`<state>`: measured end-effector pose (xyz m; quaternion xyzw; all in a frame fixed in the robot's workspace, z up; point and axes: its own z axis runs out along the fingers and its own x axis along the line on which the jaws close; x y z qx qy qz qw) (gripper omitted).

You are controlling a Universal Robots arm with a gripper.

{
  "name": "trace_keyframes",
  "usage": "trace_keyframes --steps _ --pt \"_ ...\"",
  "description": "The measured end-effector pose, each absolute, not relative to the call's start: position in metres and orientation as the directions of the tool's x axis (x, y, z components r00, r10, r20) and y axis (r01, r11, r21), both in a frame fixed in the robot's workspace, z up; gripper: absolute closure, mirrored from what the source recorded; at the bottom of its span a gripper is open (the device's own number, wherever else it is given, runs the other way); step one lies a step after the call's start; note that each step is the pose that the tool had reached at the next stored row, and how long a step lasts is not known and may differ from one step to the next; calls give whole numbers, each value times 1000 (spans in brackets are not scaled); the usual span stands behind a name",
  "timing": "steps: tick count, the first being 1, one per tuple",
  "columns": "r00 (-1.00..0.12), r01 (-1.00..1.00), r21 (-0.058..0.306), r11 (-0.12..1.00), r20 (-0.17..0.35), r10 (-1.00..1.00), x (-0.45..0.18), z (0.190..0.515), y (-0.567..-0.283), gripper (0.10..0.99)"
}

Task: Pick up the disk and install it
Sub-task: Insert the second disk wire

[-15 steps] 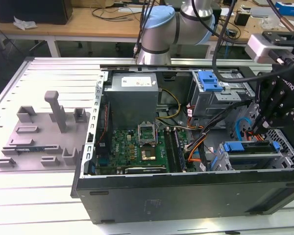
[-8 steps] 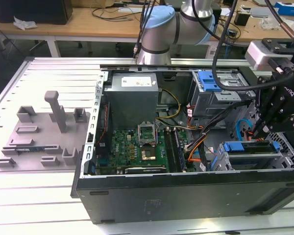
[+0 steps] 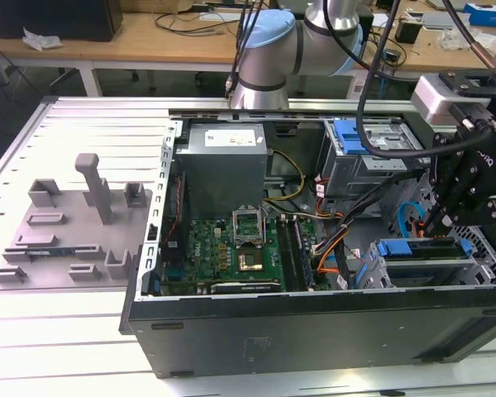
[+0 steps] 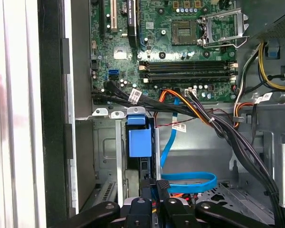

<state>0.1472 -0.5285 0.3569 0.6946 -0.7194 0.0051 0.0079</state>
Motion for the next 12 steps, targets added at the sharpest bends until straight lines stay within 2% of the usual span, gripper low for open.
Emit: trace_keyframes --steps 12 --pt "-23 -1000 -2 23 18 -1000 147 353 -531 925"
